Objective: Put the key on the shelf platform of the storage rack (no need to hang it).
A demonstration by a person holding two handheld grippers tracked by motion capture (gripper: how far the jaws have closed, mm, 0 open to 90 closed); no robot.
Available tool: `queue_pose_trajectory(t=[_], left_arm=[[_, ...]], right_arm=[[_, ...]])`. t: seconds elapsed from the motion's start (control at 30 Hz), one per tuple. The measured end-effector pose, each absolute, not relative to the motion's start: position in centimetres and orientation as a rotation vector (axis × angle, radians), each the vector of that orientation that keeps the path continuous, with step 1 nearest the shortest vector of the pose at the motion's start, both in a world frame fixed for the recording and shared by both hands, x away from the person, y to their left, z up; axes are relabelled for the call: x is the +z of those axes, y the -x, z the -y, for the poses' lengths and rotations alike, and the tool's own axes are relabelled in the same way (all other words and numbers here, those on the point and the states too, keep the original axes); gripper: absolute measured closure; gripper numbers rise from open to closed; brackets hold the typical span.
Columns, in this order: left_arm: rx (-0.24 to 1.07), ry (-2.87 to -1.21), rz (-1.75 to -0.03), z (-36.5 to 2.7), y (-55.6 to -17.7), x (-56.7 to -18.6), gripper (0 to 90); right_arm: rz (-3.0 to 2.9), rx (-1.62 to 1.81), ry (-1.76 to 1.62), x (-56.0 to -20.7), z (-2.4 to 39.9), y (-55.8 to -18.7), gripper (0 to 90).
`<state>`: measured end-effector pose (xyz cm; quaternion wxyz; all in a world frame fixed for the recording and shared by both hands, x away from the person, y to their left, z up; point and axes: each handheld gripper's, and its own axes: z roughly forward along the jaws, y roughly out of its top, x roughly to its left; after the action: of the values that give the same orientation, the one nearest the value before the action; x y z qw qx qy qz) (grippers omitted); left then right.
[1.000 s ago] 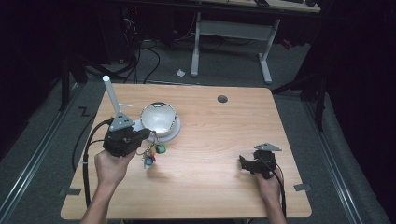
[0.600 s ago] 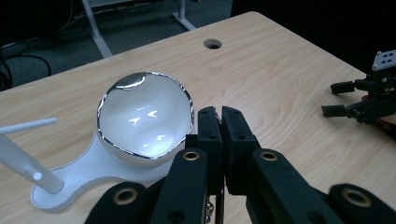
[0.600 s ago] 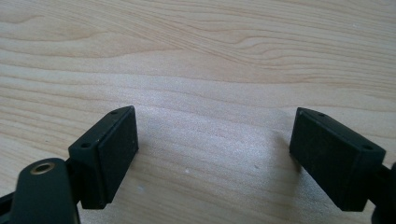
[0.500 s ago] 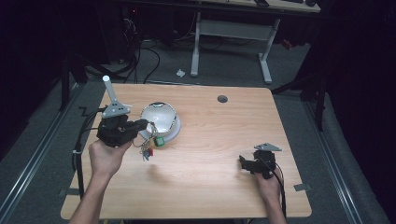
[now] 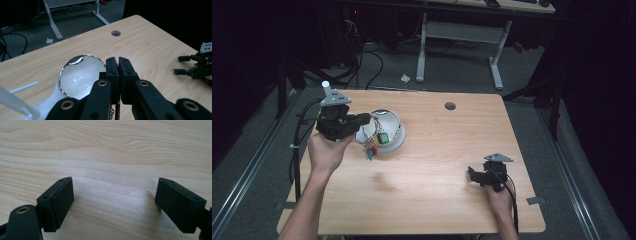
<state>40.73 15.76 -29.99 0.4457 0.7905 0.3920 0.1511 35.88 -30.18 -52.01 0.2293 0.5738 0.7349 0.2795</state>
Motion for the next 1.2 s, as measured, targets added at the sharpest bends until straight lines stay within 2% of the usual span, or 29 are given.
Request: queue_pose_trajectory(t=[0.6, 1.2], left_arm=[[0.378, -1.926, -0.993, -15.2, -44.2, -29.3, 87.4], [0.394, -1.951, -1.018, -14.2, -46.8, -31.0, 87.4]], right_arm=[[-2.023, 0.770, -1.579, -52.0, 30.2, -35.9, 15.5], [-2.023, 0.769, -1.579, -52.0, 30.2, -35.9, 15.5]])
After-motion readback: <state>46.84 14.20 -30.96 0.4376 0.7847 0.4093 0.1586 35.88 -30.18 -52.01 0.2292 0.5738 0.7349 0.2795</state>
